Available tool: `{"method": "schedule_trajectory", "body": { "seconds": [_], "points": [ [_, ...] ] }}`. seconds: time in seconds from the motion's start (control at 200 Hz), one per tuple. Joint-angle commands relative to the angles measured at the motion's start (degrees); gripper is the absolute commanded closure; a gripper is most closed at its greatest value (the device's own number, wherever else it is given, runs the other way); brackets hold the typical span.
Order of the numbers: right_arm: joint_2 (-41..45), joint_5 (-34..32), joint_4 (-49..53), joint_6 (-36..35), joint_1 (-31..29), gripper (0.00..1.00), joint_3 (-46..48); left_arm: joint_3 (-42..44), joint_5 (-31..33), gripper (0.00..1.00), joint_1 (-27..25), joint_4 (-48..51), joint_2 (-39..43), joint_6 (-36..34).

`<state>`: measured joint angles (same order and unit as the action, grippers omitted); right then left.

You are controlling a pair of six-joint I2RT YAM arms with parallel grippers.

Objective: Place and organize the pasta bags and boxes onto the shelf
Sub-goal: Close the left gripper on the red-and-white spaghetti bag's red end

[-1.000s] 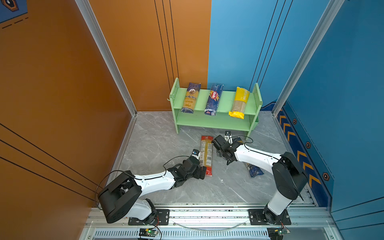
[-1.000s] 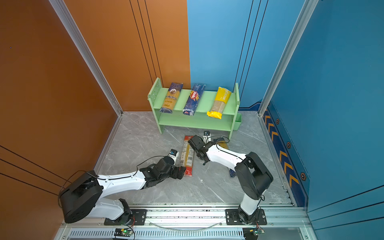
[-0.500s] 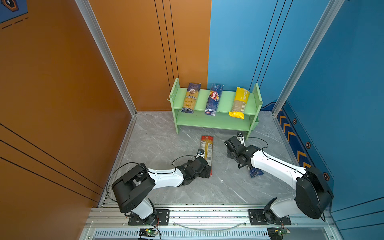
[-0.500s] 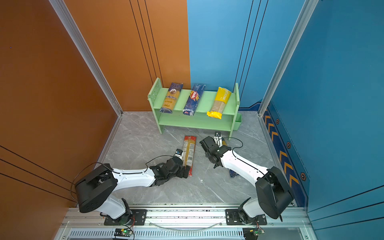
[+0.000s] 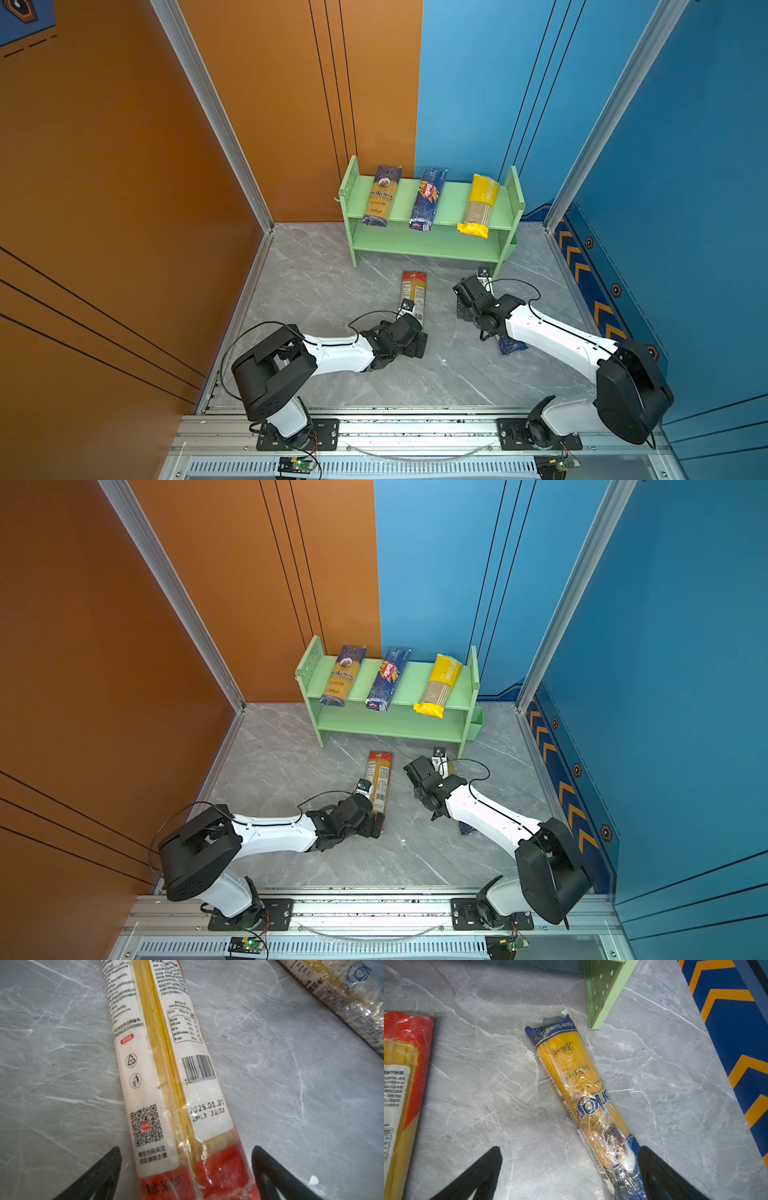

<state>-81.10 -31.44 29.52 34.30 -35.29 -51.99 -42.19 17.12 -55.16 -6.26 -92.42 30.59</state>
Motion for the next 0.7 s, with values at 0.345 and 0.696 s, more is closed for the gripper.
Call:
{"method": "schedule_trajectory", "body": {
  "seconds": [0.345,0.696],
  "points": [
    [1.18,0.7,-0.86,0.3,0.31,0.0,1.36,-4.72,5.25,0.02,-0.87,10.69,-3.69,-0.43],
    [-0.37,1.38,-1.44,0.05,0.41,0.0,0.83,-1.79,7.47,0.02,2.16,14.67,0.21,-2.69]
  ]
}}
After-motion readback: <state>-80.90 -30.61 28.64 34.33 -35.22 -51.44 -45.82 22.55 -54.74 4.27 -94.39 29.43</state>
